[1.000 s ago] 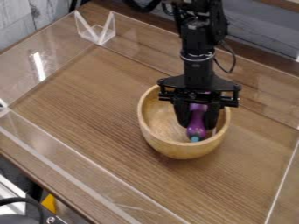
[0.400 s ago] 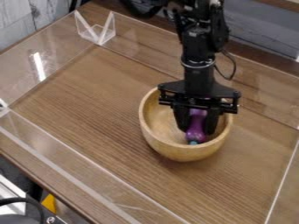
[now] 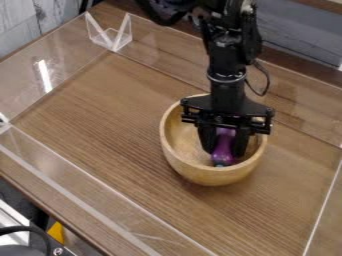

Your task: Remove the purple eggplant from inside the brown bowl and put it on the table

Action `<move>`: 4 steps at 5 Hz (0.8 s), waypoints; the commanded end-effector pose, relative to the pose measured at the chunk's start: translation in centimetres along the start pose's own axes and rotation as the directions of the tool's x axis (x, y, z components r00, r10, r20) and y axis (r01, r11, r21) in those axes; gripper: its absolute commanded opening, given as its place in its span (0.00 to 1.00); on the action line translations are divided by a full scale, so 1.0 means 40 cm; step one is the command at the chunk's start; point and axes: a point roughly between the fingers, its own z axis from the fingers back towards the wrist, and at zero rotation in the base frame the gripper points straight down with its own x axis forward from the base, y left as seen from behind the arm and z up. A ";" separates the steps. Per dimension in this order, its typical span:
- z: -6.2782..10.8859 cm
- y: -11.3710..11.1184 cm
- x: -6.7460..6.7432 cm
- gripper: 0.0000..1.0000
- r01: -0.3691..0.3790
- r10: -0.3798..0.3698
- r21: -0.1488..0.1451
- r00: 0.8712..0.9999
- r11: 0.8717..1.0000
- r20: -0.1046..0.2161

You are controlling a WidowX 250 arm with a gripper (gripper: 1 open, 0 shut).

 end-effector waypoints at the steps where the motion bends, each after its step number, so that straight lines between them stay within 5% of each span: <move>1: 0.010 -0.010 0.003 0.00 0.029 -0.029 0.000 0.999 1.000 0.024; 4: 0.008 0.009 0.004 0.00 0.029 -0.029 0.018 0.999 0.999 0.027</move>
